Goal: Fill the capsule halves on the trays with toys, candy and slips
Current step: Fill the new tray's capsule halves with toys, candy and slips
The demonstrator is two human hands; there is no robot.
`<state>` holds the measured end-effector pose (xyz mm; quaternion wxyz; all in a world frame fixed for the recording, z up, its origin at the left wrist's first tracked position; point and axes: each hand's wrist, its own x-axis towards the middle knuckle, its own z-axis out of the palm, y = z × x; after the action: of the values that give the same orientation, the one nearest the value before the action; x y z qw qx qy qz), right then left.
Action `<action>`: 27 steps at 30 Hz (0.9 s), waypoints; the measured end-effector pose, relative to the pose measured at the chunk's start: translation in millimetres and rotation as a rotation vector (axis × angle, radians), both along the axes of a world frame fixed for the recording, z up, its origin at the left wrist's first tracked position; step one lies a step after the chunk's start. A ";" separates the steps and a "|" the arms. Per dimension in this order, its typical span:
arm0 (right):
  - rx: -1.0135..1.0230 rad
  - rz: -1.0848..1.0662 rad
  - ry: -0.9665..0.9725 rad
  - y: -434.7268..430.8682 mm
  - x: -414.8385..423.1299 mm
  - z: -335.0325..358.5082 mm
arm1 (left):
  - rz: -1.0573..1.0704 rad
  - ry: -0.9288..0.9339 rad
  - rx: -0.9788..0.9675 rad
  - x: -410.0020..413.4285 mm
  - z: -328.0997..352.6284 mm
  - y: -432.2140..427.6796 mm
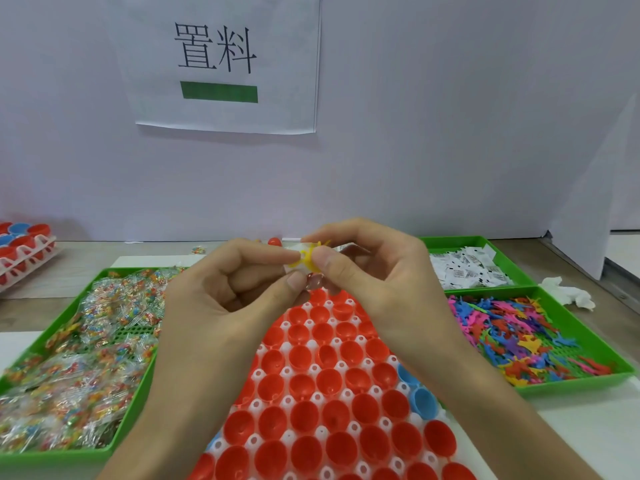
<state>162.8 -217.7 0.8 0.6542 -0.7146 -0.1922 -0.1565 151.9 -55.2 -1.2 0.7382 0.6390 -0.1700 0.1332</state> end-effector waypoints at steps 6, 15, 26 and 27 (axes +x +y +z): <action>0.035 -0.033 0.027 -2.6 1.3 0.2 | -0.070 0.048 -0.021 1.3 2.8 0.7; -0.184 0.027 0.062 -20.8 2.8 13.4 | -0.102 0.098 0.073 2.4 1.6 3.6; -0.378 0.002 -0.085 -24.5 1.8 16.9 | -0.179 0.077 0.219 5.1 -2.9 5.3; -0.398 0.001 -0.096 -24.1 1.4 16.9 | -0.182 0.073 0.224 5.0 -3.7 5.0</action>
<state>164.2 -241.8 17.7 0.4900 -0.8215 -0.2505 -0.1491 156.9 -50.2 -5.0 0.6768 0.7039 -0.2142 0.0226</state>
